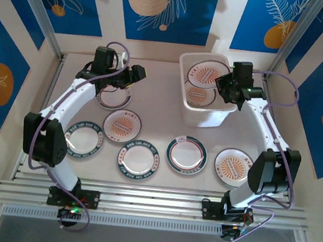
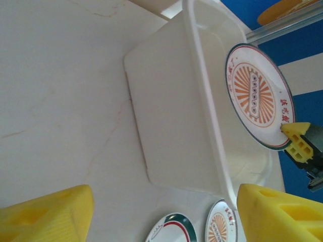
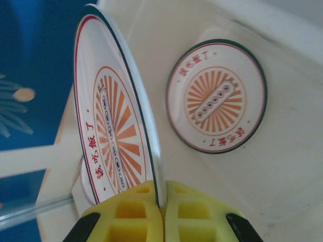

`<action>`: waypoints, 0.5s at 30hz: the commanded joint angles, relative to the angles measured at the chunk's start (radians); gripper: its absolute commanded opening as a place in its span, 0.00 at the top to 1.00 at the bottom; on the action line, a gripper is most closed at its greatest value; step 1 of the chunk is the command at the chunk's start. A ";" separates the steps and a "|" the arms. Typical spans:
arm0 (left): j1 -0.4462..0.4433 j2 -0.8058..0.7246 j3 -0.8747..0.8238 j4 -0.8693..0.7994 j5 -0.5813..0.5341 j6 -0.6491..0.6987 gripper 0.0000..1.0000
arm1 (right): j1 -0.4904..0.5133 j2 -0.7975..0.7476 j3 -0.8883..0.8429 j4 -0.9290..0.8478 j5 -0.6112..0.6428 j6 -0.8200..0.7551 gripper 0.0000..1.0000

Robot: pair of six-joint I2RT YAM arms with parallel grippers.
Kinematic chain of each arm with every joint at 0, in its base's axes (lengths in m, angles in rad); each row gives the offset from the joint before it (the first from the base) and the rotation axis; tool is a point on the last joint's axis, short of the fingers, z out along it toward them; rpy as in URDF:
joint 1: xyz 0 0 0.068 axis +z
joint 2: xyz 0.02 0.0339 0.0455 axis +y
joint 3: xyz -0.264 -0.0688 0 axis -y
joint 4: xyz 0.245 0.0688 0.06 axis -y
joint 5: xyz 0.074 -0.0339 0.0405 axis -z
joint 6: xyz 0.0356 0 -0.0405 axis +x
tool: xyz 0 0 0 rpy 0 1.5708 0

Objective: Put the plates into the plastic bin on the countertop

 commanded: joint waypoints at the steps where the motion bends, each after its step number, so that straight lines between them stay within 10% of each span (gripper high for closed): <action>1: 0.022 -0.005 0.028 -0.034 -0.025 0.040 0.25 | 0.017 0.040 0.017 0.004 0.089 0.085 1.00; 15: 0.089 -0.109 -0.115 -0.060 -0.039 0.059 0.25 | 0.111 0.196 0.098 -0.068 0.357 0.232 1.00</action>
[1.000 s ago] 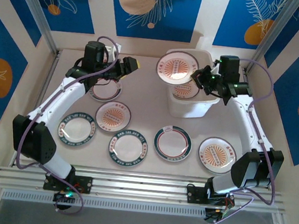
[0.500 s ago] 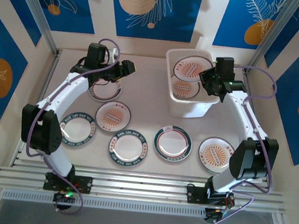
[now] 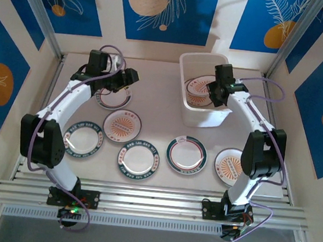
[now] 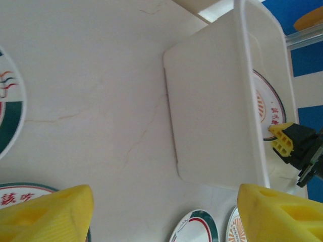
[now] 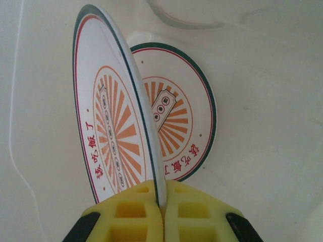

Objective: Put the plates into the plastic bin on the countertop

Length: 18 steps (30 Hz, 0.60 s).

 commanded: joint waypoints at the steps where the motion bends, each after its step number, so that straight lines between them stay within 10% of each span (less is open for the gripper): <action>1: 0.022 -0.065 -0.025 -0.018 -0.012 0.028 0.25 | 0.017 0.012 0.035 -0.017 0.130 0.081 1.00; 18: 0.049 -0.163 -0.082 -0.107 -0.051 0.083 0.24 | 0.073 0.193 0.131 -0.050 0.208 0.234 0.97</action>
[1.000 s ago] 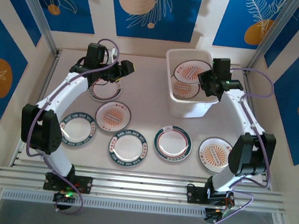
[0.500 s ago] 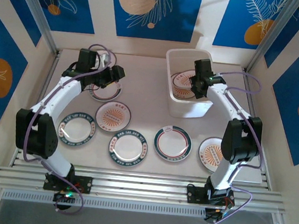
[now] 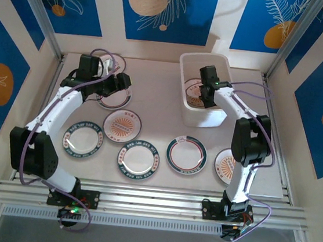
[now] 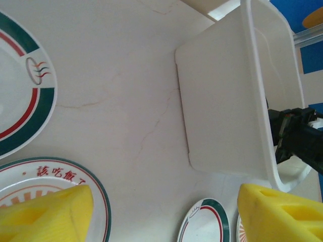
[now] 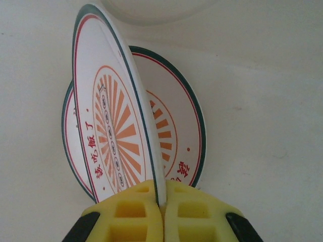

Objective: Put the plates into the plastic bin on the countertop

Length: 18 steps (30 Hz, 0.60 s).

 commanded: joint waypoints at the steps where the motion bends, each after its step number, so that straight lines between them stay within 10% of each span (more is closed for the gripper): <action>1: 0.023 -0.051 -0.021 -0.046 -0.022 0.031 0.24 | 0.017 0.026 0.066 -0.032 0.080 0.069 0.97; 6: 0.036 -0.078 -0.049 -0.059 -0.024 0.024 0.24 | 0.022 0.068 0.070 -0.018 0.063 0.107 0.91; 18: 0.040 -0.066 -0.054 -0.115 -0.015 0.035 0.24 | 0.025 -0.004 0.081 -0.007 0.090 -0.014 0.30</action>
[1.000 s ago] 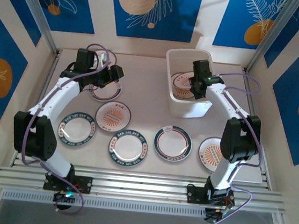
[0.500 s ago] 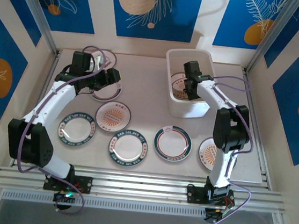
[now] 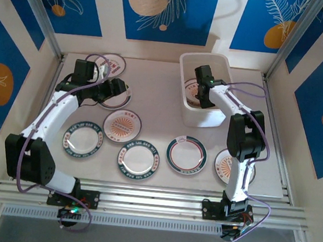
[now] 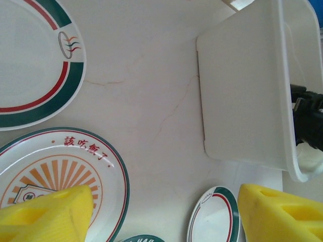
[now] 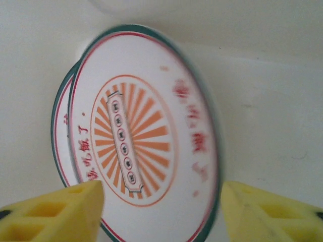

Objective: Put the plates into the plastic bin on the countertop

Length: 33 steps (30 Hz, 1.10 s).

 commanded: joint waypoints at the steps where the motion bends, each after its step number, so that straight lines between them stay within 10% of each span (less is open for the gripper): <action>1: 0.013 -0.005 0.003 -0.040 0.004 0.016 0.24 | 0.008 -0.082 0.018 0.015 0.049 -0.077 0.25; 14: 0.013 -0.046 -0.064 -0.153 -0.062 0.060 0.24 | 0.005 -0.276 -0.086 0.013 -0.001 -0.184 0.04; 33: -0.020 -0.149 -0.373 -0.158 -0.030 0.130 0.31 | 0.035 -0.768 -0.439 0.080 -0.253 -0.595 0.19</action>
